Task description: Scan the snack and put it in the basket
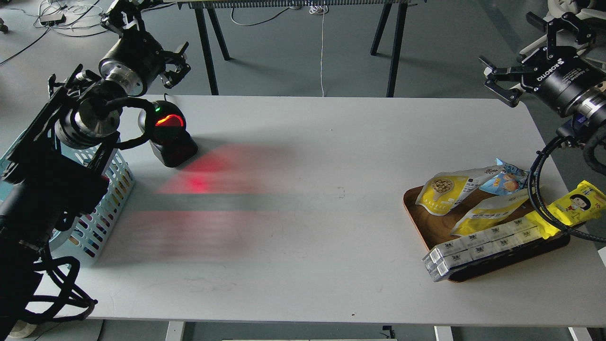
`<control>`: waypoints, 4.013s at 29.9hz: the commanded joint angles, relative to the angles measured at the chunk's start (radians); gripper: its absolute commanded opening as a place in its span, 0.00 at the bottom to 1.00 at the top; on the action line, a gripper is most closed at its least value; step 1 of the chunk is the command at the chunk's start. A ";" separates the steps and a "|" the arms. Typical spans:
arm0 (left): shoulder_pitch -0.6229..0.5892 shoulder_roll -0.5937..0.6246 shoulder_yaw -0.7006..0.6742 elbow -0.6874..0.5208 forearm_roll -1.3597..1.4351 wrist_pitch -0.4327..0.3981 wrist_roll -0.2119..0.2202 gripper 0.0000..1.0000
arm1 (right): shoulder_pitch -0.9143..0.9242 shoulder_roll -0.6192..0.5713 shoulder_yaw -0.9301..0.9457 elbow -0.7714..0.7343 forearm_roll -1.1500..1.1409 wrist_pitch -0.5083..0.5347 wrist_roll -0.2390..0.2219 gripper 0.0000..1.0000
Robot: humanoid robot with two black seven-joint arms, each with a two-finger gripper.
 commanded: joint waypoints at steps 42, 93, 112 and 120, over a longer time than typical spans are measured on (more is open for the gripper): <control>-0.096 0.026 0.003 0.000 0.002 -0.055 0.012 1.00 | 0.378 -0.287 -0.478 0.210 -0.206 -0.083 -0.005 0.99; -0.079 0.036 -0.013 0.003 -0.004 -0.142 0.000 1.00 | 1.620 0.401 -1.901 0.715 0.187 -0.431 -0.230 0.99; -0.075 0.035 -0.013 0.003 -0.006 -0.140 -0.011 1.00 | 1.405 0.243 -1.786 0.695 0.233 -0.643 -0.235 0.98; -0.067 0.035 -0.013 0.003 -0.004 -0.140 -0.015 1.00 | 1.338 0.246 -1.764 0.634 0.233 -0.684 -0.235 0.94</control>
